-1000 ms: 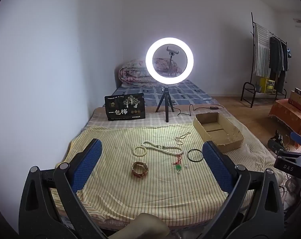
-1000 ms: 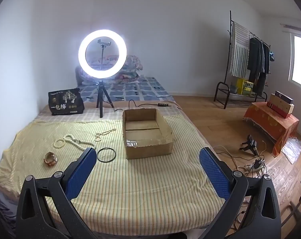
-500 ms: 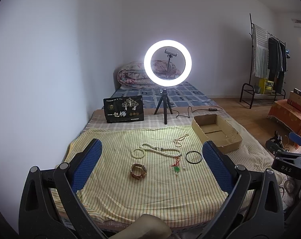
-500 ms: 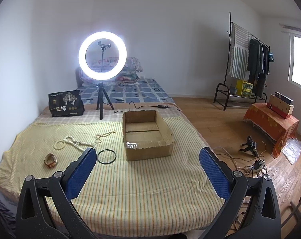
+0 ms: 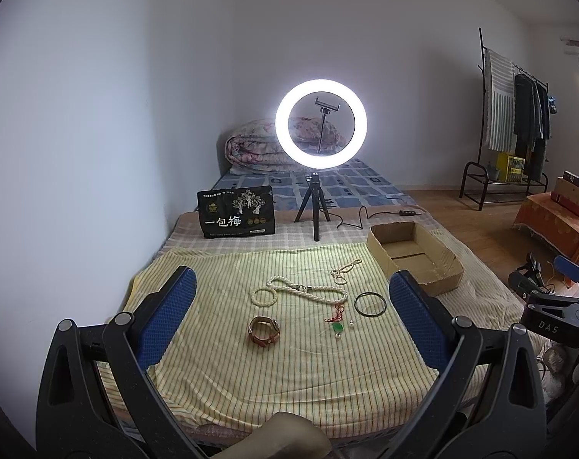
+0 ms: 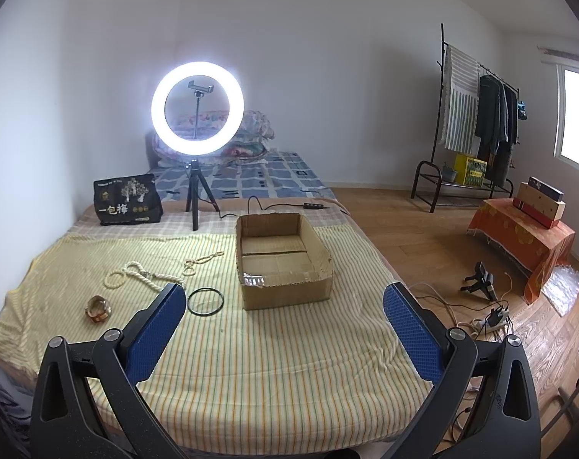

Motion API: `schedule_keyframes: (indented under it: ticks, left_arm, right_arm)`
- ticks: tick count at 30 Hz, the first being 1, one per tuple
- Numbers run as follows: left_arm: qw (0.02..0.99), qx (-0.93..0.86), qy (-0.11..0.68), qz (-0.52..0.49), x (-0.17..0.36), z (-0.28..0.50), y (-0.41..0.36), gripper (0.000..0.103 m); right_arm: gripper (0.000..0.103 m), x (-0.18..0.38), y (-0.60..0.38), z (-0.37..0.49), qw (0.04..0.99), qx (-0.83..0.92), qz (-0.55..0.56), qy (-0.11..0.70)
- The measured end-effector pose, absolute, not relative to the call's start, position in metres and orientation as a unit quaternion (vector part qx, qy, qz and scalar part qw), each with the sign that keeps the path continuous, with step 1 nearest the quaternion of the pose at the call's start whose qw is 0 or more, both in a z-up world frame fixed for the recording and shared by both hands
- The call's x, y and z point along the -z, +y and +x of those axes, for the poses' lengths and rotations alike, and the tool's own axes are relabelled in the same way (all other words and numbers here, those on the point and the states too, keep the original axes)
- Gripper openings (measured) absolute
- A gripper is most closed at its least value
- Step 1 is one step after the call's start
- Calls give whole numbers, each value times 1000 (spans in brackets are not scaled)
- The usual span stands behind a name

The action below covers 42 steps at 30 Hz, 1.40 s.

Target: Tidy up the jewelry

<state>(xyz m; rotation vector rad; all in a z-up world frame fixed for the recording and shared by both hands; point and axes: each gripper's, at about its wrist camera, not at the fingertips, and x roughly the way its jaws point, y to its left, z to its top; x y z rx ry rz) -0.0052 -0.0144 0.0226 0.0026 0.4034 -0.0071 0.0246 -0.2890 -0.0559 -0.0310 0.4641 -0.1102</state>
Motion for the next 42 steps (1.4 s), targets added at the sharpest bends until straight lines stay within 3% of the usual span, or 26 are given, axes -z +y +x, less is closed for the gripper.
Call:
schedule_keyframes:
  ticks: [42]
  left_arm:
    - [977, 15, 212, -1, -9, 15, -14, 103]
  right_arm:
    - [103, 60, -289, 33, 969, 48, -14, 240]
